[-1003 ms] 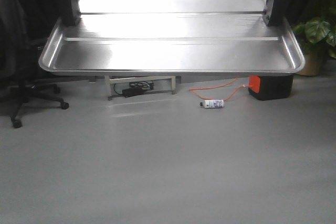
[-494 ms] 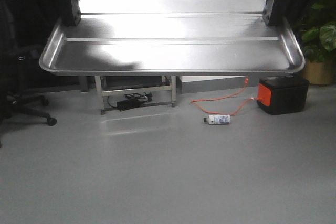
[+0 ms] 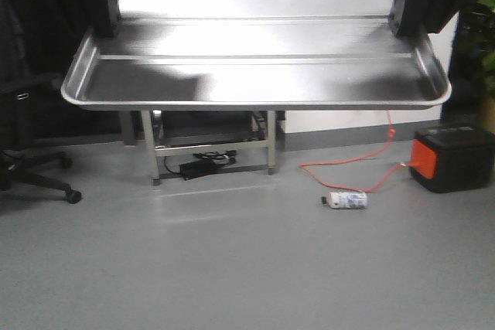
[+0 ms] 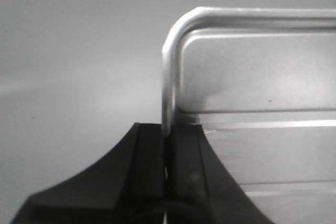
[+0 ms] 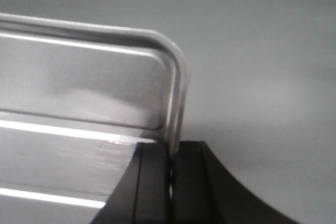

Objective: Grab silver tray and place in blue box
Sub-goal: 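Keep holding the tray while the base drives to the blue bin shelf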

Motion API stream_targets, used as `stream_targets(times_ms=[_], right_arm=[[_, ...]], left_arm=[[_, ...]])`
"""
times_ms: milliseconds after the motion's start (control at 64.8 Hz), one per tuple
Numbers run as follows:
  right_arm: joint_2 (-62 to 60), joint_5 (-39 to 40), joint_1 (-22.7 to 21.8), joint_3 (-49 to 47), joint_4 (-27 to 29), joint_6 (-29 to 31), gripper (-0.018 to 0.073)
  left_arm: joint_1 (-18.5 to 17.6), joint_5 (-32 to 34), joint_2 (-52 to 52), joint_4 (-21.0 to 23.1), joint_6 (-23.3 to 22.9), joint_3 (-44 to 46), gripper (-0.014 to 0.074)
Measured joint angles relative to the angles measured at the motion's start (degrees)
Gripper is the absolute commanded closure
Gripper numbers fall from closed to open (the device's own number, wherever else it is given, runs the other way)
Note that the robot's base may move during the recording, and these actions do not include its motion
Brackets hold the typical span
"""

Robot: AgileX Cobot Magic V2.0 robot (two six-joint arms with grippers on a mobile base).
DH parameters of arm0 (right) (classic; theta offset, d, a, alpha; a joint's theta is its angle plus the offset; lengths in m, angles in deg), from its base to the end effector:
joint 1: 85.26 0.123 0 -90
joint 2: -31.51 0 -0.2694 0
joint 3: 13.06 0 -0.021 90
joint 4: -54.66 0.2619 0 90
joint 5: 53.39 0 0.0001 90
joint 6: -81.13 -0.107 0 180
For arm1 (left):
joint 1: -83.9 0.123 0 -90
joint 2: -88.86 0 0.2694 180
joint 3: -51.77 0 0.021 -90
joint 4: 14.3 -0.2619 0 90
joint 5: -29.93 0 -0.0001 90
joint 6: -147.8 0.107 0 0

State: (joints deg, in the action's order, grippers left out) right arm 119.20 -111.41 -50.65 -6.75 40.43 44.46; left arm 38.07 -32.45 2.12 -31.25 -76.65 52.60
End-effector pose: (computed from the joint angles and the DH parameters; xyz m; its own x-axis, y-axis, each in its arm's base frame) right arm 0.2614 0.1533 0.3031 -0.8602 -0.0171 -0.5098 -0.0636 0.9952 0.0738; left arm 0.2452 -0.2128 0.3091 -0.8670 0.0696 -0.4934 0.1227 0.9895 -0.0760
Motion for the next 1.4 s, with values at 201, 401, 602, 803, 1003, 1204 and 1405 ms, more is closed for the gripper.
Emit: stream_targets(times_ms=[201,401,602,803,1003,1204,1405], right_arm=[[0.0,-0.1,0.0,0.0,-0.1,0.0,0.0502],[0.0,-0.1,0.0,0.0,-0.1,0.0,0.0502],[0.0,-0.1,0.0,0.0,-0.1,0.0,0.0502],[0.0,-0.1,0.0,0.0,-0.1,0.0,0.0502],[0.0,-0.1,0.0,0.0,-0.1,0.0,0.0502],[0.0,-0.1,0.0,0.0,-0.1,0.0,0.0502],[0.0,-0.1,0.0,-0.1,-0.1,0.0,0.0502]], left_arm=[[0.0,0.1,0.1,0.0,0.0,0.0,0.0701],[0.0,0.1,0.1,0.0,0.0,0.0,0.0701],[0.0,0.1,0.1,0.0,0.0,0.0,0.0701],[0.0,0.1,0.1,0.0,0.0,0.0,0.0701],[0.0,0.1,0.1,0.0,0.0,0.0,0.0701],[0.0,0.1,0.1,0.0,0.0,0.0,0.0701],[0.0,0.1,0.1,0.0,0.0,0.0,0.0701]])
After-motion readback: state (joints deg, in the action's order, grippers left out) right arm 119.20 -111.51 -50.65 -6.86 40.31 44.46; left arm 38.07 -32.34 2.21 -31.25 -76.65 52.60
